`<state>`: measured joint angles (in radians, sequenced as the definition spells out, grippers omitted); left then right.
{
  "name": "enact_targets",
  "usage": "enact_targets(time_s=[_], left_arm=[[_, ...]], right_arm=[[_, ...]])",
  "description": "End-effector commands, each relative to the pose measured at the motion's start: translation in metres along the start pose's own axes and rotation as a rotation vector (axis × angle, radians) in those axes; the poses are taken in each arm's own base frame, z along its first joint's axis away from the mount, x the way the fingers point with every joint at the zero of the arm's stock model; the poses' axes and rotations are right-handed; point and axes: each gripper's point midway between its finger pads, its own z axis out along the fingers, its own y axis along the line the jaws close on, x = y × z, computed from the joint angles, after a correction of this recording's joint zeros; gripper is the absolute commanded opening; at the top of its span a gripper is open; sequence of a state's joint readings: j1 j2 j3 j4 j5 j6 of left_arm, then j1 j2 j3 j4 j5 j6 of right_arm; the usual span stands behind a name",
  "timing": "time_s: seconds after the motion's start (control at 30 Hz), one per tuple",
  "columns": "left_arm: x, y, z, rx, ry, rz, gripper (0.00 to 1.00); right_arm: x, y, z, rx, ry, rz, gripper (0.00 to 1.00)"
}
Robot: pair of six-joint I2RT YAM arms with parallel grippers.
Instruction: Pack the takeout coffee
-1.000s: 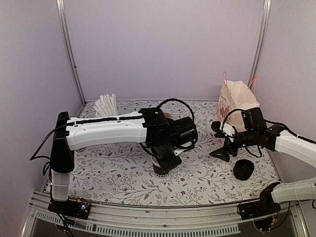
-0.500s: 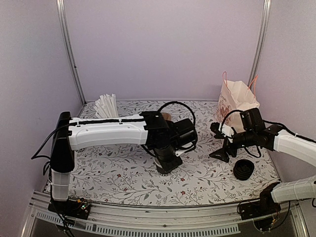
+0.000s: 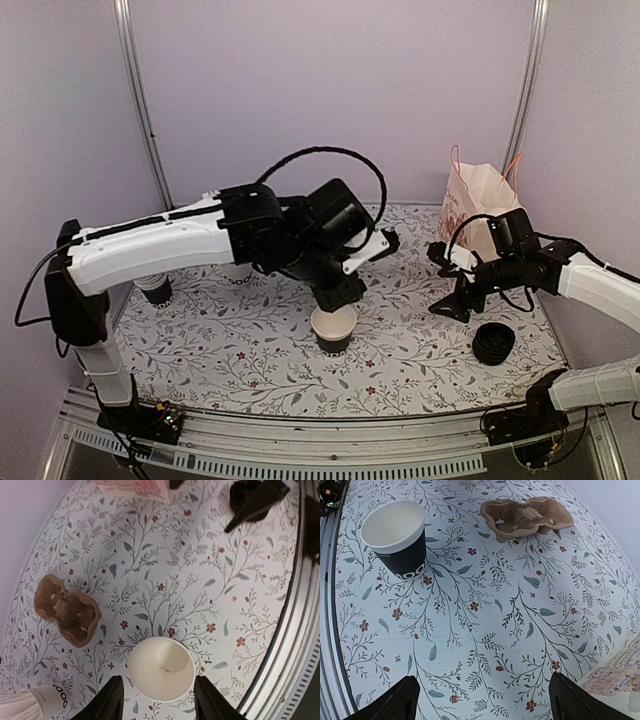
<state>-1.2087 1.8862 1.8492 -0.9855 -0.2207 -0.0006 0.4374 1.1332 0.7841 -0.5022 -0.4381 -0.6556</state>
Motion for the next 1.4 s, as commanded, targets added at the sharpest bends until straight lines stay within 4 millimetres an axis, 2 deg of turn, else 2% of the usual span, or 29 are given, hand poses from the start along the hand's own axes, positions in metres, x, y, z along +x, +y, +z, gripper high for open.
enact_targets(time_s=[0.0, 0.13, 0.23, 0.3, 0.4, 0.5, 0.63, 0.73, 0.83, 0.97, 1.03, 1.17, 1.37], left_arm=[[-0.033, 0.076, -0.038, -0.165, -0.274, -0.09, 0.52], [-0.025, 0.128, -0.031, -0.185, -0.416, -0.277, 0.52], [-0.014, 0.145, -0.018, -0.157, -0.468, -0.343, 0.52], [-0.009, 0.146, -0.012, -0.147, -0.472, -0.347, 0.52], [0.0, 0.14, -0.005, -0.13, -0.474, -0.351, 0.52], [0.001, 0.133, -0.005, -0.09, -0.496, -0.349, 0.52], [-0.014, 0.139, -0.021, -0.061, -0.532, -0.413, 0.52], [-0.031, 0.141, -0.035, 0.039, -0.637, -0.518, 0.52], [-0.033, 0.144, -0.034, 0.095, -0.699, -0.55, 0.52], [0.001, 0.155, -0.007, 0.123, -0.629, -0.623, 0.51], [0.013, 0.158, -0.001, 0.126, -0.608, -0.65, 0.49], [0.006, 0.157, -0.009, 0.136, -0.633, -0.609, 0.49], [0.006, 0.159, -0.008, 0.136, -0.626, -0.617, 0.5]], right_arm=[[0.01, 0.006, -0.027, 0.011, 0.107, -0.015, 0.92], [0.048, 0.015, -0.04, 0.031, 0.25, -0.049, 0.85], [0.066, 0.031, -0.054, -0.036, 0.302, -0.03, 0.73], [0.079, 0.038, -0.059, -0.07, 0.356, -0.018, 0.65], [0.087, 0.04, -0.073, -0.069, 0.388, -0.031, 0.63], [0.095, 0.046, -0.084, -0.078, 0.438, -0.038, 0.63], [0.109, 0.048, -0.097, -0.068, 0.533, -0.056, 0.61], [0.124, 0.052, -0.103, -0.069, 0.594, -0.06, 0.6], [0.131, 0.054, -0.104, -0.079, 0.626, -0.054, 0.59], [0.131, 0.055, -0.099, -0.087, 0.617, -0.041, 0.58], [0.134, 0.055, -0.097, -0.089, 0.62, -0.031, 0.58], [0.134, 0.054, -0.091, -0.074, 0.594, -0.039, 0.58], [0.138, 0.051, -0.085, -0.071, 0.591, -0.057, 0.59]])
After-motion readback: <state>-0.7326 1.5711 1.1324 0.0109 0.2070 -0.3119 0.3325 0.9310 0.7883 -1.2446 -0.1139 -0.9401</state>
